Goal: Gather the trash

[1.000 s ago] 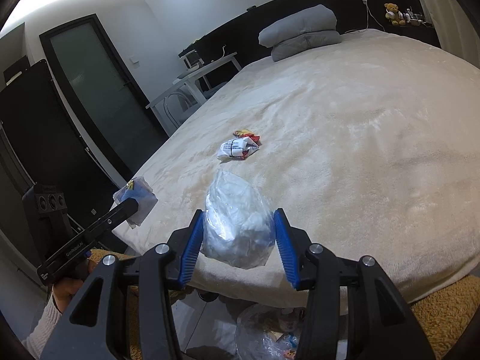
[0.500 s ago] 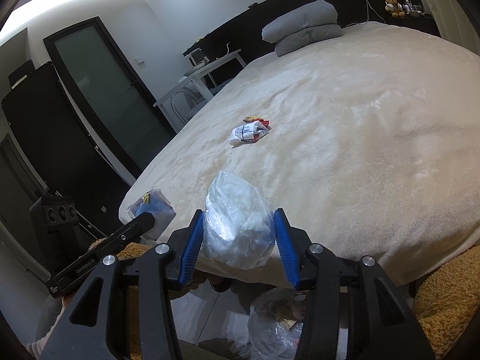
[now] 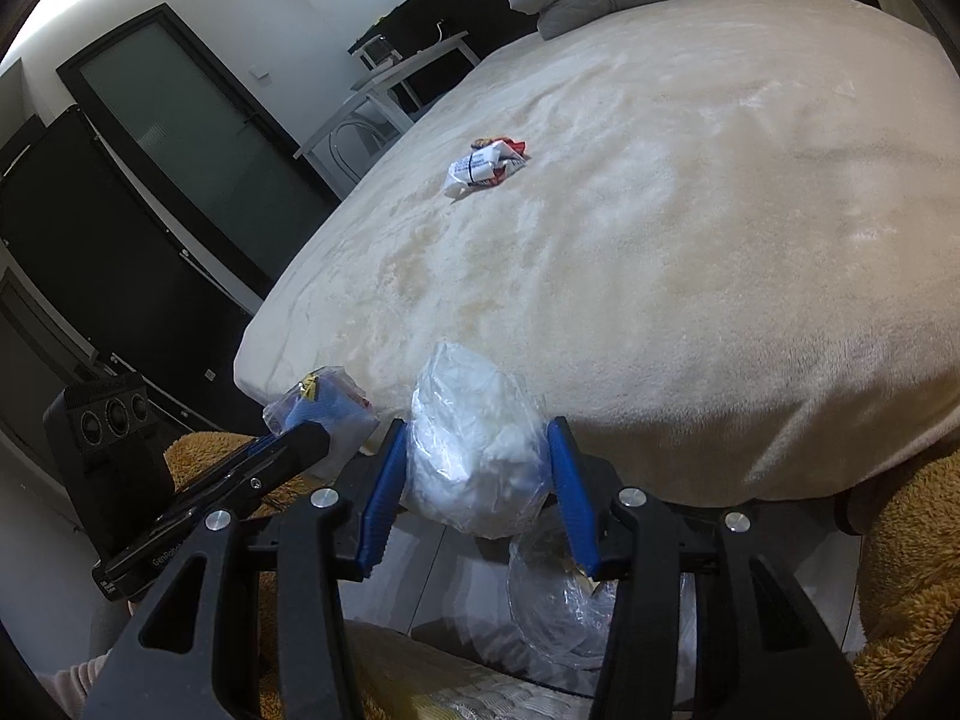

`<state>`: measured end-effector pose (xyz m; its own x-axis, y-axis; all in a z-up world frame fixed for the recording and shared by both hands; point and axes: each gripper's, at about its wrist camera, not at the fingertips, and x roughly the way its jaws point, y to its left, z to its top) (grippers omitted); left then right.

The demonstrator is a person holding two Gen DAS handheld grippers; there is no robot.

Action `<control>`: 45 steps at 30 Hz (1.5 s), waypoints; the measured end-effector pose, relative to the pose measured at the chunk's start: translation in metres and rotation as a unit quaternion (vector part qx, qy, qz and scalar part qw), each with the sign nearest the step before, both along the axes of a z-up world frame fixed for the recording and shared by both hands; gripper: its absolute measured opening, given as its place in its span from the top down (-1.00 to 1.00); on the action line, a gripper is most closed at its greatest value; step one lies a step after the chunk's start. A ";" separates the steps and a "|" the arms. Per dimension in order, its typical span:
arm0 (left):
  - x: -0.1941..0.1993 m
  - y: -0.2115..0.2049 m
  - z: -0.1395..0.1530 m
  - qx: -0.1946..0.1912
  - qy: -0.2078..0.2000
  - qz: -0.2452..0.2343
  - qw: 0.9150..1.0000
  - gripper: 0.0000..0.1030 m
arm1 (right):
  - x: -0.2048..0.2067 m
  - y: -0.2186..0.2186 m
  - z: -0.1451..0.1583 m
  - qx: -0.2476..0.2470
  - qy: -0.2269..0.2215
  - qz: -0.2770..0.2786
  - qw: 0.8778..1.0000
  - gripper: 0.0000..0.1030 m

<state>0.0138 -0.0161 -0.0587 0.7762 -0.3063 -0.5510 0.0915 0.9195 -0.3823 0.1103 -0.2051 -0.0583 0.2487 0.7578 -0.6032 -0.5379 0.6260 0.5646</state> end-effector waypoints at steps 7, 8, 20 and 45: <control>0.005 -0.001 -0.020 0.001 0.056 -0.008 0.998 0.47 | 0.001 0.000 -0.014 -0.028 0.023 0.004 0.999 0.08; 0.006 -0.003 -0.023 0.004 0.063 -0.011 0.998 0.47 | 0.002 0.001 -0.016 -0.032 0.028 0.006 0.999 0.08; 0.018 -0.013 -0.054 0.024 0.136 -0.037 0.990 0.47 | 0.011 0.018 -0.049 -0.082 0.090 0.023 0.992 0.08; 0.037 -0.013 -0.117 0.027 0.293 -0.035 0.955 0.46 | 0.017 0.048 -0.108 -0.184 0.175 0.022 0.967 0.08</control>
